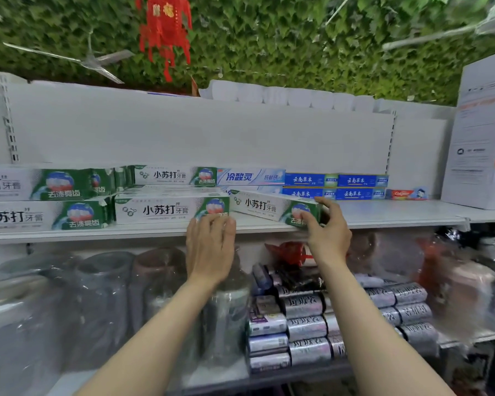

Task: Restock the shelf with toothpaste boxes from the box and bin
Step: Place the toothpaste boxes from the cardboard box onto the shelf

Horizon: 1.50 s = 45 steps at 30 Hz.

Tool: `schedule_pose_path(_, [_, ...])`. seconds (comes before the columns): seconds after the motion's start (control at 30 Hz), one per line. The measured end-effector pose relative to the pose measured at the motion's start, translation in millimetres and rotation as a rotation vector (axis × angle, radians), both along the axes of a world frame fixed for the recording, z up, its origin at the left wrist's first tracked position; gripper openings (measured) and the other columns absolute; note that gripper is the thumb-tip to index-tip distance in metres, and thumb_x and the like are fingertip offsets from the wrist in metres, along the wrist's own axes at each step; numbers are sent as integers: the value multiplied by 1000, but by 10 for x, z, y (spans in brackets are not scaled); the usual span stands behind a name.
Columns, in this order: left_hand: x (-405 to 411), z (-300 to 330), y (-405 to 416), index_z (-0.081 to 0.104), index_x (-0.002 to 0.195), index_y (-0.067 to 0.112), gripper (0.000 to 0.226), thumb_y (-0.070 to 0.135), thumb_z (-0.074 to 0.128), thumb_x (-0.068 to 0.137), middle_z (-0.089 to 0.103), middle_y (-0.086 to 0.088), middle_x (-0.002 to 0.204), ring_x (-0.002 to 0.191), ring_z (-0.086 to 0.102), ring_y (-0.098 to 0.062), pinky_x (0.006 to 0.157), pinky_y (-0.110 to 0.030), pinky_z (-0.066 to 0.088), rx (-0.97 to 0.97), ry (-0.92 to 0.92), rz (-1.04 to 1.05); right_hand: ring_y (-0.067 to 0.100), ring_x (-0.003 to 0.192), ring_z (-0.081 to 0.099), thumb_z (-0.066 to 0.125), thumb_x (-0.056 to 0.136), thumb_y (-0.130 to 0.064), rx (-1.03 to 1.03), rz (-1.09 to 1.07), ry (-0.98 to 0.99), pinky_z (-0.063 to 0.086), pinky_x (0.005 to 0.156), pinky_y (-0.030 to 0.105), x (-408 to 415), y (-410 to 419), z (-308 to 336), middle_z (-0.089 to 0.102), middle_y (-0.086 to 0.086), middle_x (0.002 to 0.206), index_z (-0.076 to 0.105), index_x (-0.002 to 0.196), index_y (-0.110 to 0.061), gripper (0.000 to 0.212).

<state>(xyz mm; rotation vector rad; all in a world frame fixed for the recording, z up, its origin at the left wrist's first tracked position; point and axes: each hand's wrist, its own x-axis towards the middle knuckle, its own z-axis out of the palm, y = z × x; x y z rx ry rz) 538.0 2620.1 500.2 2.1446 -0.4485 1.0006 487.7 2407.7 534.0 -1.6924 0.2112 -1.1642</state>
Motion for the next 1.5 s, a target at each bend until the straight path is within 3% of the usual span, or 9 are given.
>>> schedule_pose_path(0.1, [-49, 15, 24, 64, 124, 16, 72, 59, 12, 98, 58, -3, 130, 128, 47, -21, 123, -43, 15, -30, -22, -38, 16, 98, 63, 76, 87, -30, 115, -37, -40, 43, 88, 25, -40, -26, -1, 69, -8, 107, 64, 115, -36, 31])
schedule_pose_path(0.27, [-124, 22, 137, 62, 130, 18, 64, 57, 21, 99, 55, -3, 132, 126, 45, -21, 110, -46, 35, -101, -97, -31, 14, 95, 72, 76, 85, -27, 335, 2, -239, 55, 96, 47, -115, -35, -10, 76, -4, 102, 62, 103, -49, 31])
schedule_pose_path(0.47, [-250, 9, 389, 44, 144, 12, 59, 49, 29, 102, 36, -12, 151, 141, 31, -25, 118, -43, 24, -264, -252, 111, 14, 87, 72, 67, 93, -3, 270, 396, -291, 57, 86, 28, -125, 376, 151, 73, 17, 101, 62, 120, -18, 31])
schedule_pose_path(0.6, [-251, -27, 668, 38, 150, 11, 63, 49, 29, 102, 25, -14, 160, 147, 24, -28, 120, -42, 19, -254, -261, 188, 9, 84, 69, 69, 92, -6, 128, 526, -170, 54, 80, 22, 25, 808, 129, 69, 9, 93, 66, 116, -25, 30])
schedule_pose_path(0.73, [-201, -101, 954, 44, 147, 14, 61, 51, 28, 101, 29, -14, 157, 144, 29, -32, 117, -50, 26, -179, -207, 266, -5, 75, 63, 71, 92, -10, 33, 538, -87, 48, 77, 21, 201, 1152, 76, 67, -14, 79, 66, 117, -25, 30])
schedule_pose_path(0.83, [-193, -127, 1057, 49, 143, 18, 59, 53, 26, 100, 32, -13, 155, 142, 30, -33, 114, -56, 30, -99, -140, 299, 7, 100, 65, 70, 93, -26, -127, 359, 9, 48, 89, 30, 297, 1252, 54, 72, -8, 106, 63, 124, -37, 34])
schedule_pose_path(0.97, [-230, -121, 1069, 56, 139, 20, 56, 51, 29, 100, 36, -15, 153, 141, 34, -35, 112, -56, 33, -74, -152, 314, 16, 128, 50, 64, 97, -31, -298, 125, -70, 42, 106, 37, 261, 1336, -23, 59, -6, 138, 52, 142, -30, 47])
schedule_pose_path(1.23, [-300, -188, 987, 47, 146, 26, 60, 55, 23, 100, 36, -14, 151, 138, 34, -33, 110, -53, 34, -48, -110, 371, 15, 127, 51, 50, 99, -34, -286, 60, -227, 39, 104, 29, 144, 1521, -279, 59, -6, 137, 53, 140, -25, 42])
schedule_pose_path(1.5, [-294, -97, 960, 46, 148, 26, 71, 62, 14, 96, 31, -10, 156, 144, 27, -31, 116, -54, 29, -53, -12, 374, 28, 129, 54, 30, 91, -60, -414, 235, 30, 44, 106, 47, 243, 1536, -264, 44, -12, 154, 34, 147, -38, 60])
